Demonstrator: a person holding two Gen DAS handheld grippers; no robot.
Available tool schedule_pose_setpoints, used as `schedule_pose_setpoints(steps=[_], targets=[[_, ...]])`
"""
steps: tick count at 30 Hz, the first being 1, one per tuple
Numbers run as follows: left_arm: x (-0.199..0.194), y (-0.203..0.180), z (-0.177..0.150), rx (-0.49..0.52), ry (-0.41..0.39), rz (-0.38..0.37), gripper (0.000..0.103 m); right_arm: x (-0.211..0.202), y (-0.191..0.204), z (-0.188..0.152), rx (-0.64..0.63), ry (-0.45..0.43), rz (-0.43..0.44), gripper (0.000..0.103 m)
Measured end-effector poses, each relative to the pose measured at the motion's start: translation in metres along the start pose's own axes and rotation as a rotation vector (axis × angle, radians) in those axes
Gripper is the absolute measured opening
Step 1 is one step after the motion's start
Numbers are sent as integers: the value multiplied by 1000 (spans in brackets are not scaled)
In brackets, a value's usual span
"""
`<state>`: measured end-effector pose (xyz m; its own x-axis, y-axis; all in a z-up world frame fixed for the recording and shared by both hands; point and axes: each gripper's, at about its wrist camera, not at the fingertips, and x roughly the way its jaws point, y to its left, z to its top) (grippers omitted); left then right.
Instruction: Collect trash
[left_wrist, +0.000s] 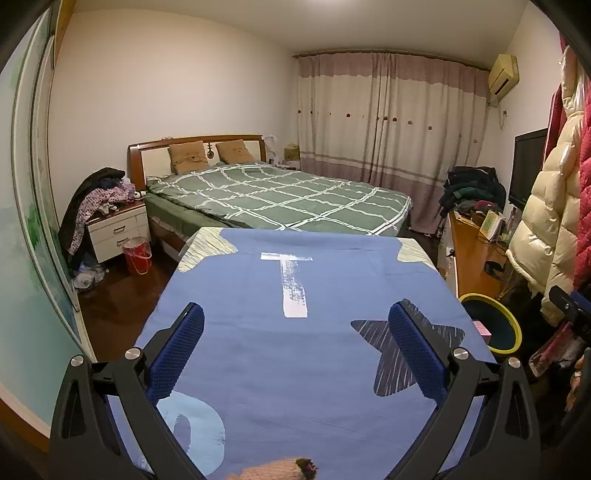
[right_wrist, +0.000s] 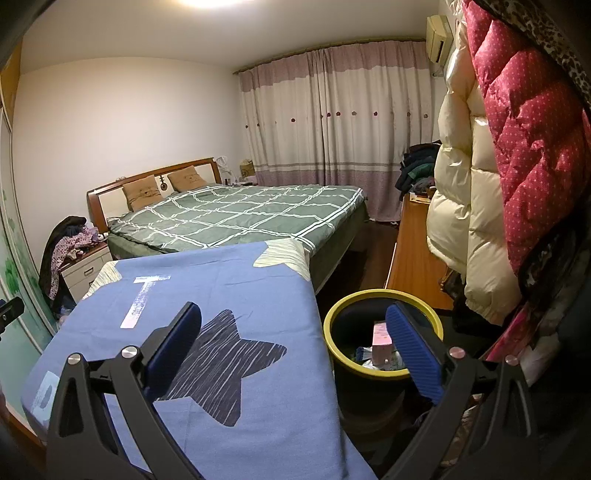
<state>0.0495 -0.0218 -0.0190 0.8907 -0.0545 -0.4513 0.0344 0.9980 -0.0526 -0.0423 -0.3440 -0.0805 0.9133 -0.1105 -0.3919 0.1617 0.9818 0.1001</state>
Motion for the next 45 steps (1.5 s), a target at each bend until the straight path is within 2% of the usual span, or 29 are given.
schedule_pose_setpoints(steps=[34,45], targets=[[8,-4,-5,19,6,-2,98,7,7,-6,6,19,6,96],[19,-4,-2,20,38,-6,98,13,12,-9,6,31,9,96]])
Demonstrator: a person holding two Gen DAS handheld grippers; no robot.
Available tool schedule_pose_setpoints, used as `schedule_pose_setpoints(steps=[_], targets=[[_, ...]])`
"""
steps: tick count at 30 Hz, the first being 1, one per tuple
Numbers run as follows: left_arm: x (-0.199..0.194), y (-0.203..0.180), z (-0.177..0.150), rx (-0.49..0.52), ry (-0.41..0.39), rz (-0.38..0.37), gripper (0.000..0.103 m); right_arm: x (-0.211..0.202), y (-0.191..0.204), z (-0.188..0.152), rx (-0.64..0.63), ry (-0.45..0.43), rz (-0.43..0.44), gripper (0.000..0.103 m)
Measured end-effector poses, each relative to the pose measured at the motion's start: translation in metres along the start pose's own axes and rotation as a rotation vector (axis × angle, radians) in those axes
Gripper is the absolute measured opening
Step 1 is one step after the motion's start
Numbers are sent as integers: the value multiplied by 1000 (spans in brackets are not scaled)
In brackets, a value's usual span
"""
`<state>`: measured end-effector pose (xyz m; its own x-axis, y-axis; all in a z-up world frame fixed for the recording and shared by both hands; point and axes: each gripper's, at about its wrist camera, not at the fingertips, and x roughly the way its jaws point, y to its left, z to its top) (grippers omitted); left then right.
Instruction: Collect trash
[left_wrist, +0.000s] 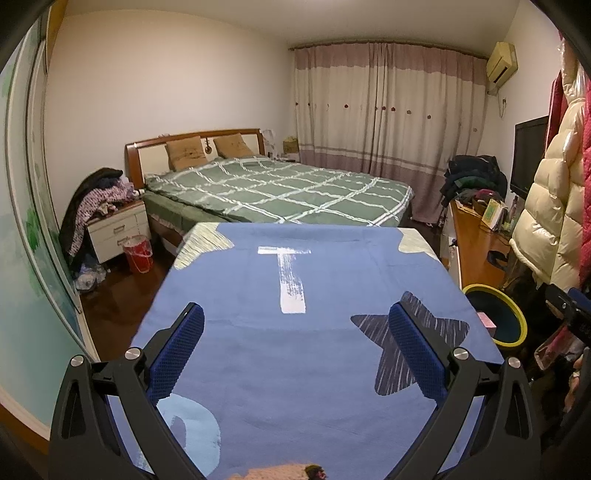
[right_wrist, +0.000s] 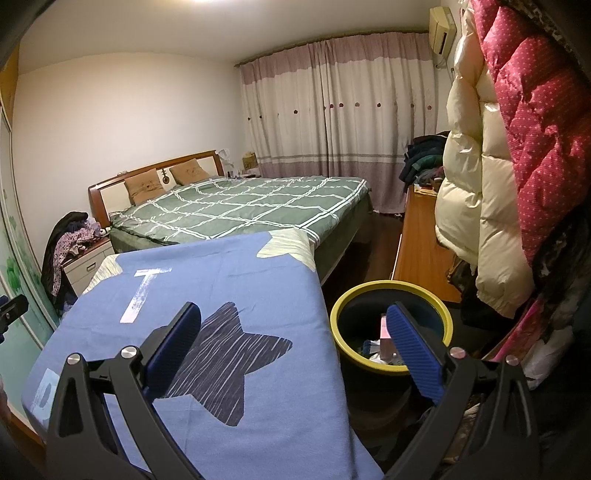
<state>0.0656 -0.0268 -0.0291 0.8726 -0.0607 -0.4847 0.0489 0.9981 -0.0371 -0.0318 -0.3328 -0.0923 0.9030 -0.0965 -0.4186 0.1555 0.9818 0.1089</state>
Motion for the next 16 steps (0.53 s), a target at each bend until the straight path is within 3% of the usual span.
schedule_pose_setpoints(steps=[8,12,16], targets=[[17,6,6,-16,-7,-50,98,14,3,3,2,20,13,96],[62,15,19,-15,51,-19,98,36,8,16,-4,39,36,96],[142,36,31,-31,161,-10,98,94,26,30,-13,115,84,96]])
